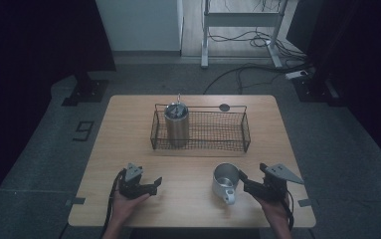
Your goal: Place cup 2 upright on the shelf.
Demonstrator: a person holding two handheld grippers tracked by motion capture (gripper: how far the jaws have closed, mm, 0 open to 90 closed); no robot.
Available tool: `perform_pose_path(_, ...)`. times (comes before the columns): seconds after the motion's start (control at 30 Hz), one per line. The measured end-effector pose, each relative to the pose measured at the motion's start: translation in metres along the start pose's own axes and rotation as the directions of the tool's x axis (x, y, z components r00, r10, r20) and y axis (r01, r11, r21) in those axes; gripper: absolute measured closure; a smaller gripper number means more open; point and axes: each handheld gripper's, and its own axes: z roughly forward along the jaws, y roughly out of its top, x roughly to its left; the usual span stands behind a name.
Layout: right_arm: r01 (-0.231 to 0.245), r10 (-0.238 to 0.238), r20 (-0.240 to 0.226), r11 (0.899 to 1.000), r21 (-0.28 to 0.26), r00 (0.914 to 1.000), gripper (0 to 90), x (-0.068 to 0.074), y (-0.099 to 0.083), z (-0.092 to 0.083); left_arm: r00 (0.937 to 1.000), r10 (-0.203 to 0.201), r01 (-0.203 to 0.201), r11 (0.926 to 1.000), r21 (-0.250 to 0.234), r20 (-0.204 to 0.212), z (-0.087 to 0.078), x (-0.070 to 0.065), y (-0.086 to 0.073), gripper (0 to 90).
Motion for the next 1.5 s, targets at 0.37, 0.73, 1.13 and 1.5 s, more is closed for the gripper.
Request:
perform_pose_path(0.37, 0.024, -0.022, -0.066, 0.999, 0.023, 0.9976, 14.2, 0.021, -0.002, 0.005, 1.0, -0.002, 0.002, 1.0, 0.006, -0.003, 0.001, -0.002, 0.0, 11.3)
perform_pose_path(0.73, 0.038, -0.034, -0.092, 0.998, 0.047, 0.9952, 12.8, 0.033, -0.006, 0.012, 1.0, -0.008, 0.008, 0.9999, 0.012, -0.002, 0.002, -0.002, -0.001, 11.4)
perform_pose_path(1.13, 0.066, -0.059, -0.091, 0.995, 0.072, 0.9941, 6.2, 0.044, -0.01, 0.02, 0.9998, -0.013, 0.012, 0.9997, 0.022, 0.013, 0.004, -0.004, -0.001, 11.4)
perform_pose_path(1.5, 0.099, -0.094, -0.053, 0.99, 0.1, 0.9941, 0.0, 0.052, -0.013, 0.032, 0.9997, -0.003, 0.003, 0.9996, 0.029, 0.024, 0.006, -0.008, -0.002, 11.4)
